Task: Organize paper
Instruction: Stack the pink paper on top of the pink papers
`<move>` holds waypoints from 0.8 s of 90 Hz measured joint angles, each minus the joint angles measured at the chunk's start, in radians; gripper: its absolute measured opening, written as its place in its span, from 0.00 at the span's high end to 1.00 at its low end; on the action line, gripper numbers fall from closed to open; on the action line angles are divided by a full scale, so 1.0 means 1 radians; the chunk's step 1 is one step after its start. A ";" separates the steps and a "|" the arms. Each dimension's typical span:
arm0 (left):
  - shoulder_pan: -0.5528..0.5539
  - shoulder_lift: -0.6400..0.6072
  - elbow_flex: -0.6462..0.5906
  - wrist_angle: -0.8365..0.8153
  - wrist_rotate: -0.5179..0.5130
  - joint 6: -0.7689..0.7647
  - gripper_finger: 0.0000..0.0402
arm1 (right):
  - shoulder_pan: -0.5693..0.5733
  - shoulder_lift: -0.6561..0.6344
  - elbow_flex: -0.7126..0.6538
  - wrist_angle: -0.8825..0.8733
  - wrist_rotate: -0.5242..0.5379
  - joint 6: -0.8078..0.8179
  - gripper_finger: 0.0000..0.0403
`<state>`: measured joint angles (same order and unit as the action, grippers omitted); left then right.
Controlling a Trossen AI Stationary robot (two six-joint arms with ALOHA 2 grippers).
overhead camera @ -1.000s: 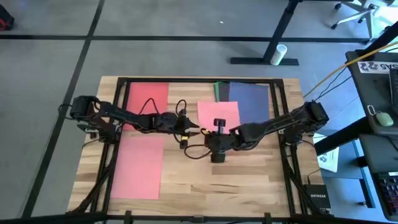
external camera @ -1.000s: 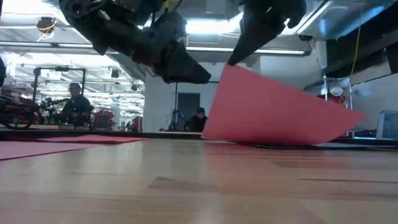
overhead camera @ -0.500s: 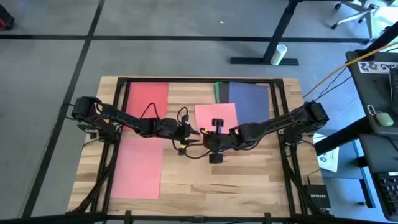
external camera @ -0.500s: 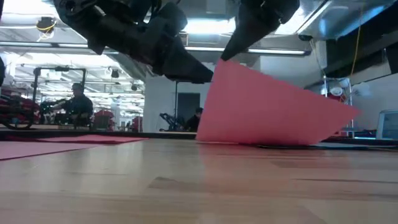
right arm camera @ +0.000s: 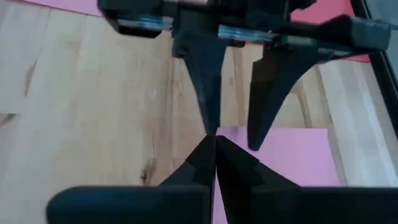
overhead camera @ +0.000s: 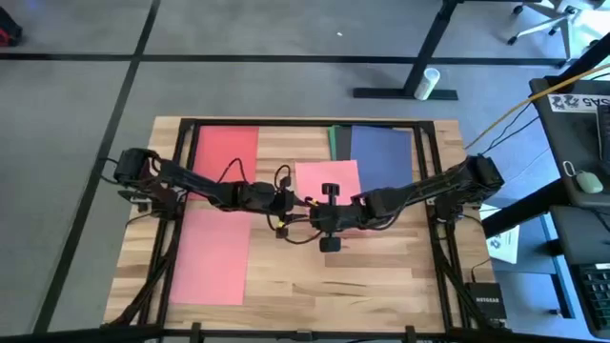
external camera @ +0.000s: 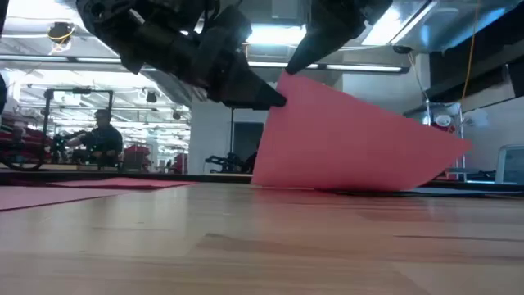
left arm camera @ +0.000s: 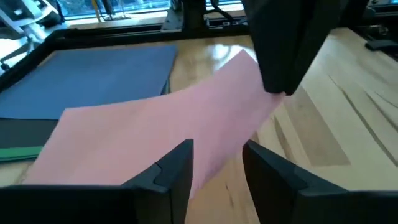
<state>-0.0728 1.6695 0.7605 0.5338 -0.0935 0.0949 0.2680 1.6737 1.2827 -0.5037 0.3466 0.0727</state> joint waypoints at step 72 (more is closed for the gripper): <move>-0.026 0.045 0.042 -0.086 0.001 -0.013 1.00 | 0.000 0.000 0.000 -0.002 0.000 -0.011 1.00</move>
<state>-0.0986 1.7145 0.8024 0.4475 -0.0929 0.0822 0.2680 1.6737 1.2827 -0.5061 0.3466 0.0619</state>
